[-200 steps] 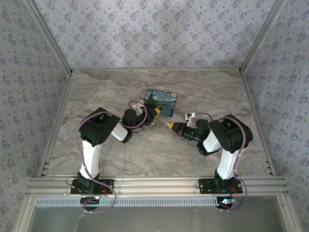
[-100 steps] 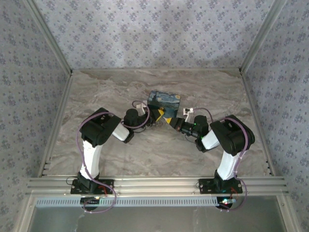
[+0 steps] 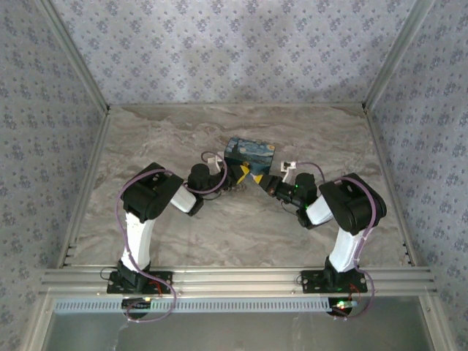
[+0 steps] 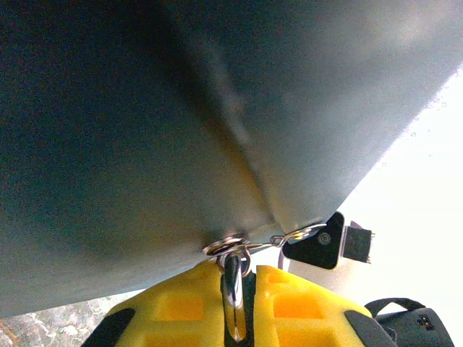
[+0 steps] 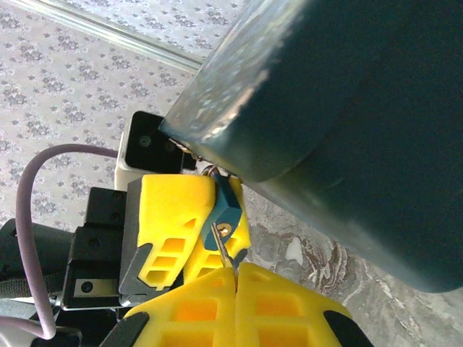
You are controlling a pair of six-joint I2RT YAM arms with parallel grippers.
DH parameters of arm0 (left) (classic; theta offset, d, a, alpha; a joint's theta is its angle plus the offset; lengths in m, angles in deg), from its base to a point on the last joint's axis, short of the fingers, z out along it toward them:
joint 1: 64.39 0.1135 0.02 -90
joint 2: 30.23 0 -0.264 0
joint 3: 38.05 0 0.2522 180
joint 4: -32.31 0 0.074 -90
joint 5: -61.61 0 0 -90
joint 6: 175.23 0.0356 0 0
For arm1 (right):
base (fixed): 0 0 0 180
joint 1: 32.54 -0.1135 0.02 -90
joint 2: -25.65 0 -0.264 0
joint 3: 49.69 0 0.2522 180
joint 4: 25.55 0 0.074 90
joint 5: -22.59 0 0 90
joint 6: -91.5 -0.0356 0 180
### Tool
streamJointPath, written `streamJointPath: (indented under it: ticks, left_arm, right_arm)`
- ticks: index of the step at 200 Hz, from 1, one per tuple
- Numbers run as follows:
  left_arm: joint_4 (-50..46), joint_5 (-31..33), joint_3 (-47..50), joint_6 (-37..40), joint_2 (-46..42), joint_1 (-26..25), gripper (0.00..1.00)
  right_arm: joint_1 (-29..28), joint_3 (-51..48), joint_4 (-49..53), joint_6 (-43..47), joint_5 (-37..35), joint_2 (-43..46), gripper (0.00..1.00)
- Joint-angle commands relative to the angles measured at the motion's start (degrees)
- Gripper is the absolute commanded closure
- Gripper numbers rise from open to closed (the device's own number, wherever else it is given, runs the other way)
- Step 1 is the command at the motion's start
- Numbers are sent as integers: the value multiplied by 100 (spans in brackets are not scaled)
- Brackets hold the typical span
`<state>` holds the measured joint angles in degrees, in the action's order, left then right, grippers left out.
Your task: Unlock a padlock with a key
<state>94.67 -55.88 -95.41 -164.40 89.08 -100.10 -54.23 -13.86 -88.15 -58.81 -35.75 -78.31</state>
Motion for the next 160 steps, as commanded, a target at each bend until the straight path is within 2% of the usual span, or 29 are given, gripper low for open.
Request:
streamJointPath:
  ticks: [1,160]
  left_arm:
    - [450,-81,-210,-2,-5,-20,100]
    - [454,-90,-246,-10,49,-28,100]
  right_arm:
    - [29,-24,-99,-173,-83,-145,100]
    - [-54,78,-354,-309,41,-181,100]
